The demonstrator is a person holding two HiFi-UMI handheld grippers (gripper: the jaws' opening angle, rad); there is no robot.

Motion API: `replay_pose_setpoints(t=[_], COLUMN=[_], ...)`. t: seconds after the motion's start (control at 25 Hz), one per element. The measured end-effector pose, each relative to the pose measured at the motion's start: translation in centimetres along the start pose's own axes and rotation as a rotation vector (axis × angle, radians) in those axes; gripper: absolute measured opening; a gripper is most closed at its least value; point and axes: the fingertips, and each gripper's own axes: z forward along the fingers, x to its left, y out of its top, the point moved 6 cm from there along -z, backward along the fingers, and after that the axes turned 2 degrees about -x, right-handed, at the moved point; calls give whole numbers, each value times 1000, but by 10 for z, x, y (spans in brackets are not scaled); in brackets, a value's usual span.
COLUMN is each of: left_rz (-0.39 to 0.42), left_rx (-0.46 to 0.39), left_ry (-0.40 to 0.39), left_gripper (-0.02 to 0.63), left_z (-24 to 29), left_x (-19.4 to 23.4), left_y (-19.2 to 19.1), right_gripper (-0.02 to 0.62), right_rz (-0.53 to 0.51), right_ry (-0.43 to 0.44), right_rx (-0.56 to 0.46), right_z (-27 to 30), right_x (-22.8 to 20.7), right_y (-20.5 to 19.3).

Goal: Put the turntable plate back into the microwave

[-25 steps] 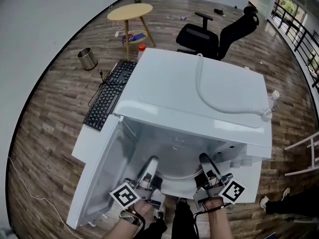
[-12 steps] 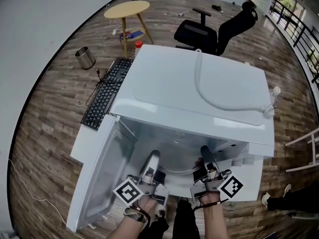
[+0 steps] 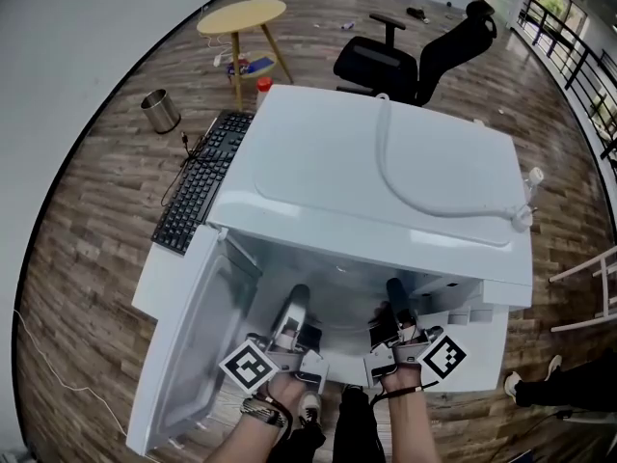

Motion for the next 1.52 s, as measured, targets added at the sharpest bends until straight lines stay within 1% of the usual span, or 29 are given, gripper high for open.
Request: replay_pose_setpoints(t=[0.52, 0.84, 1.0, 1.16, 1.28, 1.36, 1.52], left_rz=[-20, -40, -50, -79, -61, -52, -68], left_rx=[-30, -38, -47, -62, -73, -73, -89], left_ry=[-6, 25, 37, 50, 59, 57, 68], left_gripper=[48, 53, 54, 64, 60, 60, 54], left_z=[17, 15, 12, 12, 11, 12, 13], left_x=[8, 16, 20, 26, 27, 27, 28], left_y=[3, 2, 1, -3, -2, -1, -1], right_gripper=[63, 63, 63, 63, 67, 69, 69], right_rz=[39, 40, 27, 30, 23, 33, 69], right_ry=[-41, -68, -64, -66, -76, -77, -79], right_rx=[38, 82, 102, 116, 130, 129, 140], right_z=[4, -1, -3, -2, -4, -7, -13], right_x=[-12, -15, -16, -18, -20, -22, -19], right_y=[-16, -24, -26, -26, -29, -31, -36])
